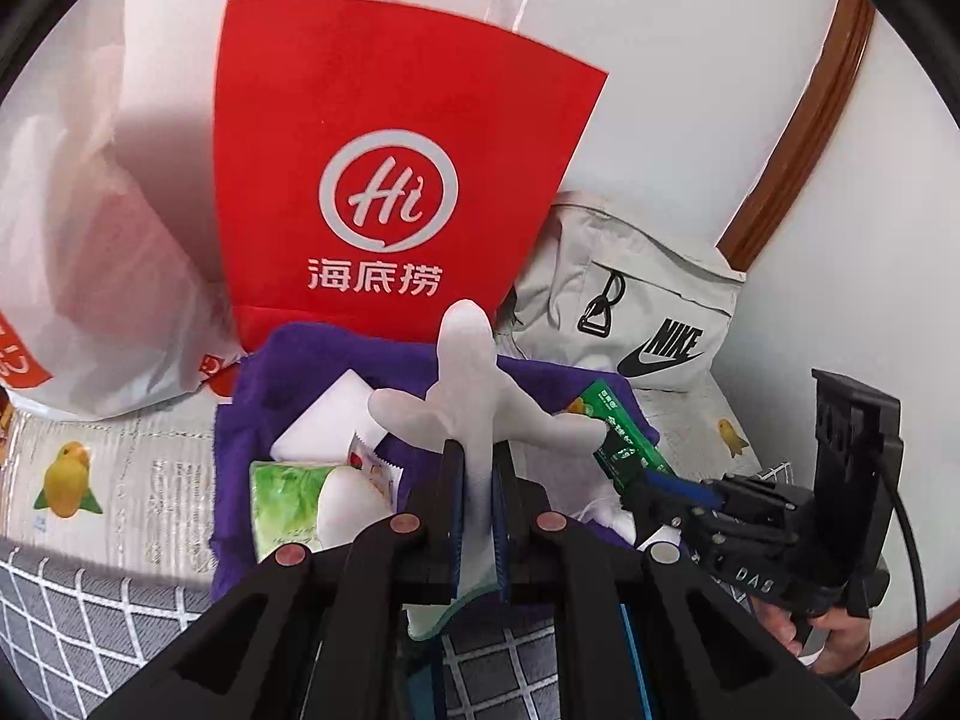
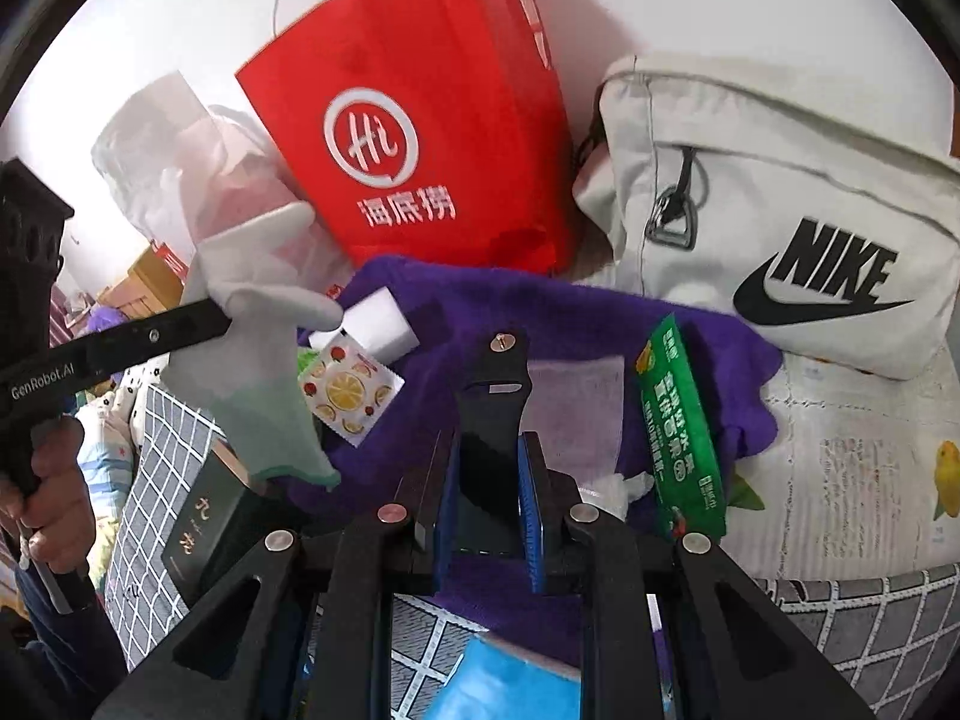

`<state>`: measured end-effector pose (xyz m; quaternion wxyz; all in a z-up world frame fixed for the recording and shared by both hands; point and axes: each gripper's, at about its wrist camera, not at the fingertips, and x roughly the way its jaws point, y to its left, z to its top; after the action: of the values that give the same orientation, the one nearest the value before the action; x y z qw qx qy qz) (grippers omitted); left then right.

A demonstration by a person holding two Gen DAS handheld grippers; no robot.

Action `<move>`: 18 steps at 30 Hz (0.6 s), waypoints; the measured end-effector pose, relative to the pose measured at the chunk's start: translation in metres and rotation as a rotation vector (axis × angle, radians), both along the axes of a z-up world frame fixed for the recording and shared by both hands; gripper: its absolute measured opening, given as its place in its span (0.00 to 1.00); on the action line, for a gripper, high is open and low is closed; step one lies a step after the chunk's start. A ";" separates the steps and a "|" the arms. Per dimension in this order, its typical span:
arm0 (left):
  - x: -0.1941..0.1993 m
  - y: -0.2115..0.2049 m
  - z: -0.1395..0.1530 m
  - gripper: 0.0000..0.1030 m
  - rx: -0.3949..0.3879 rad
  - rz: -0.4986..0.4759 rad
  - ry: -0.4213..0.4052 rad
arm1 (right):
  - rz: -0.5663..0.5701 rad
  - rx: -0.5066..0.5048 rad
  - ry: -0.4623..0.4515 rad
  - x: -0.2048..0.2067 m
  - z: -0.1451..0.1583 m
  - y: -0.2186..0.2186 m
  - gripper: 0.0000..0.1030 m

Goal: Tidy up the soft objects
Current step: 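Carry the white glove to the purple towel with the left tool while the right tool carries the pouch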

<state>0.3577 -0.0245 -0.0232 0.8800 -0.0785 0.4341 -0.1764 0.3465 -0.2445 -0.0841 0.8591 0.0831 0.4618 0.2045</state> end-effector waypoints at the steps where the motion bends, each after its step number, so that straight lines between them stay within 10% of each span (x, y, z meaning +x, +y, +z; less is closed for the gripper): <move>1: 0.002 -0.001 -0.002 0.08 0.000 -0.001 0.004 | 0.006 -0.003 0.010 0.001 -0.004 0.001 0.19; 18: 0.028 -0.024 -0.049 0.08 0.070 -0.009 0.091 | 0.047 -0.050 0.118 0.011 -0.043 0.003 0.19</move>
<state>0.3860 -0.0481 -0.0718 0.8607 -0.0537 0.4799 -0.1613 0.3576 -0.2418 -0.1269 0.8273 0.0627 0.5183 0.2076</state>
